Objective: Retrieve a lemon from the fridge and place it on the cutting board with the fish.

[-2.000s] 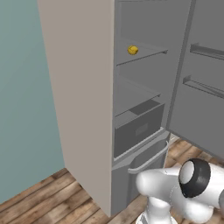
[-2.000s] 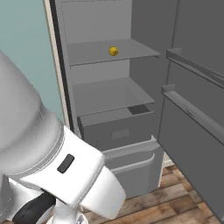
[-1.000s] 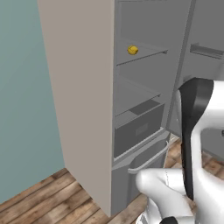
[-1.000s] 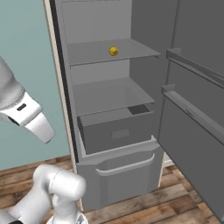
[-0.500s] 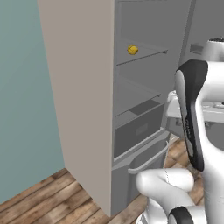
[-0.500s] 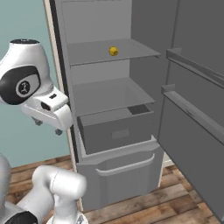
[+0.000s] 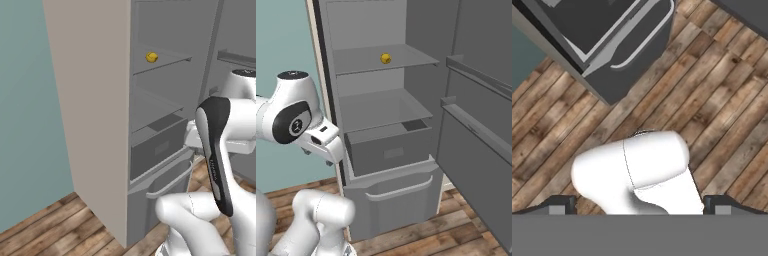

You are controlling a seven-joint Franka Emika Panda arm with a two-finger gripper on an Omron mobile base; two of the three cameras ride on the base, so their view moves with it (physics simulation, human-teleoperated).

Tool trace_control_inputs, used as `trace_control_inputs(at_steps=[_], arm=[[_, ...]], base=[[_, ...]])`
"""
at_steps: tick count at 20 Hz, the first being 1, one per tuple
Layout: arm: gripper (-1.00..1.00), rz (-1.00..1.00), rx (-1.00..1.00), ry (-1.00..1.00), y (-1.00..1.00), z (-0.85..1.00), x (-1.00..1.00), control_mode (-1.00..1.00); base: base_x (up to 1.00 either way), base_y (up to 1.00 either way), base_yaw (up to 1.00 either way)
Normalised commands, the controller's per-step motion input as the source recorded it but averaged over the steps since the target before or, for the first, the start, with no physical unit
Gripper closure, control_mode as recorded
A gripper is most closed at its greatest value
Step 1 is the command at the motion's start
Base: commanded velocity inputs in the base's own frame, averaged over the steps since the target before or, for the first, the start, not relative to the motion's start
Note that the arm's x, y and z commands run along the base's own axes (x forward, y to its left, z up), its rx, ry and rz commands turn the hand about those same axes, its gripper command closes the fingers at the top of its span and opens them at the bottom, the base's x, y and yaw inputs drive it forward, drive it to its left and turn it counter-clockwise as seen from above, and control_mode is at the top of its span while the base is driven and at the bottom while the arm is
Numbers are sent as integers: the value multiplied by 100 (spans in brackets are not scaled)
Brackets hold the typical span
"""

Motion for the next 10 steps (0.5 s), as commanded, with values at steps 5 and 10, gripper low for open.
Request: trace_control_inputs(at_steps=[5, 10], arm=[[-100, 0, 0, -1, 0, -2, 27, -100], [-100, 4, 0, 0, 0, -6, 44, -100]], base=[[0, 0, 0], [0, 0, 0]])
